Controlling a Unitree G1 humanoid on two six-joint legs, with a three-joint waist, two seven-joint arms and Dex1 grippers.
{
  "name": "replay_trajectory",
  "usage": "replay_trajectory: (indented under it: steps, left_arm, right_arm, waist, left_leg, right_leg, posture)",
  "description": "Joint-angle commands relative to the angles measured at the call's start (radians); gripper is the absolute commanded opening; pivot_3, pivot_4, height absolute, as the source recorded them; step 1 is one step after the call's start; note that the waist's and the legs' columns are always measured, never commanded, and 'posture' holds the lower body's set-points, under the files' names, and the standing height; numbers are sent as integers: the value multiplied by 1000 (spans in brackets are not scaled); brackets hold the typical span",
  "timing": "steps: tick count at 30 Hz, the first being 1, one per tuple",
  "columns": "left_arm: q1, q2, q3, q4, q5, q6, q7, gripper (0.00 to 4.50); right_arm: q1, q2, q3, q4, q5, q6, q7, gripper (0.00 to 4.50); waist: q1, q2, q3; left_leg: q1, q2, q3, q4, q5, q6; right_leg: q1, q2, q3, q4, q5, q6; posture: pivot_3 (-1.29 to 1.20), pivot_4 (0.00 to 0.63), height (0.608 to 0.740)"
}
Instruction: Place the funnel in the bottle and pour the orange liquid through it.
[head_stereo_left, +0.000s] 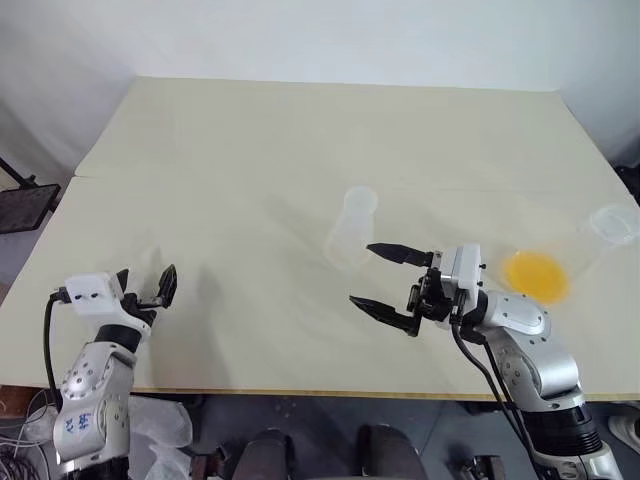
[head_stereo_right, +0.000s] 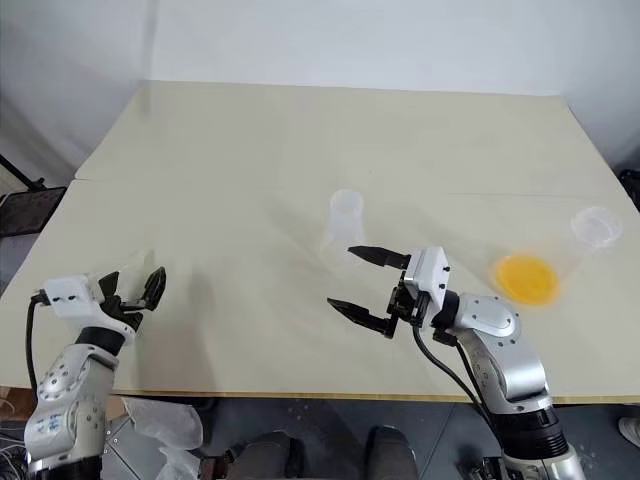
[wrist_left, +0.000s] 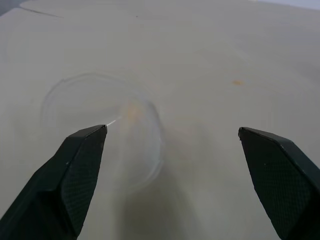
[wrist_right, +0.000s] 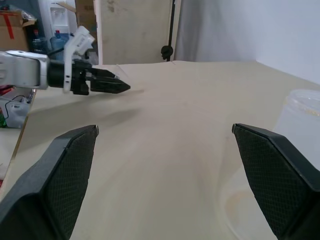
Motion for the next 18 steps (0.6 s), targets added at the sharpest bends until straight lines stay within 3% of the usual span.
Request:
replay_trajectory:
  steps: [1, 4, 15, 18]
  left_arm:
    - [-19, 18, 10, 19, 33, 3, 35, 4303]
    - [-19, 19, 11, 24, 41, 3, 37, 3599]
    - [-35, 24, 24, 26, 28, -50, 8, 37]
    - [-65, 29, 30, 33, -16, -94, -55, 37]
  right_arm:
    - [7, -8, -24, -45, 13, -8, -9, 4500]
    - [13, -6, -27, -49, 11, -13, -19, 4500]
    - [43, -4, -32, -60, 9, -32, -41, 4500]
    - [52, 2, -48, -81, 50, -28, -38, 4500]
  waist:
    - [-1, 0, 0]
    - [-1, 0, 0]
    - [0, 0, 0]
    - [2, 0, 0]
  left_leg:
    - [0, 0, 0, 0, 0, 0]
    - [0, 0, 0, -1, 0, 0]
    - [0, 0, 0, -1, 0, 0]
    - [0, 0, 0, -1, 0, 0]
  right_leg:
    - [0, 0, 0, 0, 0, 0]
    - [0, 0, 0, 0, 0, 0]
    - [0, 0, 0, 0, 0, 0]
    - [0, 0, 0, 0, 0, 0]
  posture:
    - [0, 150, 740]
    - [0, 150, 740]
    - [0, 150, 740]
    - [0, 150, 740]
